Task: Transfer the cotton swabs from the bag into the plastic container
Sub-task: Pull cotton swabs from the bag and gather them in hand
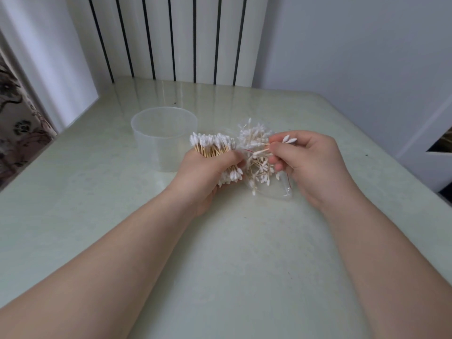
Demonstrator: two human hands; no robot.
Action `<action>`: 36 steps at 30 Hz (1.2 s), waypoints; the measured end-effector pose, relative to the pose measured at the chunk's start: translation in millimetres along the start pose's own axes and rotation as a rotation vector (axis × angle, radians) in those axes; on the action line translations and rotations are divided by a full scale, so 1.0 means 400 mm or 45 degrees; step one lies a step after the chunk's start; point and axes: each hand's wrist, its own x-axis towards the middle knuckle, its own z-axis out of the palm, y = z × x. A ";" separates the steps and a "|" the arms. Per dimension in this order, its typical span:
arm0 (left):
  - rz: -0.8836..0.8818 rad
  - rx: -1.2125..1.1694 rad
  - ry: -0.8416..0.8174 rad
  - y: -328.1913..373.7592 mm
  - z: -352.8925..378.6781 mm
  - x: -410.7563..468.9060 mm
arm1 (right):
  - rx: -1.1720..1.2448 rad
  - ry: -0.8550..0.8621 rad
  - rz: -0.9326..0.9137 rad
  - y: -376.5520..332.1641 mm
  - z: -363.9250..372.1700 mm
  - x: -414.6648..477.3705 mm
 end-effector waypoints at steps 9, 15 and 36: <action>0.000 -0.042 -0.049 0.004 0.000 0.001 | 0.560 0.021 0.182 -0.021 0.025 -0.011; -0.125 -0.293 -0.113 0.014 0.012 -0.003 | 0.657 -0.020 0.178 -0.002 0.045 -0.012; -0.168 -0.409 -0.210 0.008 0.018 -0.010 | -0.152 -0.061 -0.069 0.047 0.061 -0.025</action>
